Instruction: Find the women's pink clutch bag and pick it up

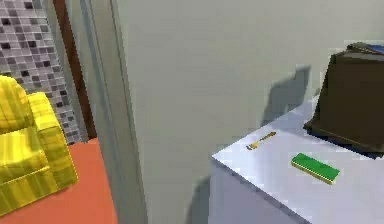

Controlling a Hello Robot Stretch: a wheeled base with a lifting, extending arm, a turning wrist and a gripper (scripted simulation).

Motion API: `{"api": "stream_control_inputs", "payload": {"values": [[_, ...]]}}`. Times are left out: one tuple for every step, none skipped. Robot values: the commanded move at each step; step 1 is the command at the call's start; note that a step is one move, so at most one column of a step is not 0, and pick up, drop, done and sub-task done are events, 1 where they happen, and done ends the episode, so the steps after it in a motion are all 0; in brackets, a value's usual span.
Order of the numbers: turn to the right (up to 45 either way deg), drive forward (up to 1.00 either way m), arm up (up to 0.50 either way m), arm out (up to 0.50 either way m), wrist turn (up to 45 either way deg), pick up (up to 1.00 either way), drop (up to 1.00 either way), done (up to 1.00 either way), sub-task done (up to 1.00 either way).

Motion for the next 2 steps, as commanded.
{"api": "stream_control_inputs", "payload": {"values": [[-27.0,0.00,0.00,0.00,0.0,0.00,0.00,0.00,0.00],[0.0,0.00,0.50,0.00,0.0,0.00,0.00,0.00,0.00]]}}
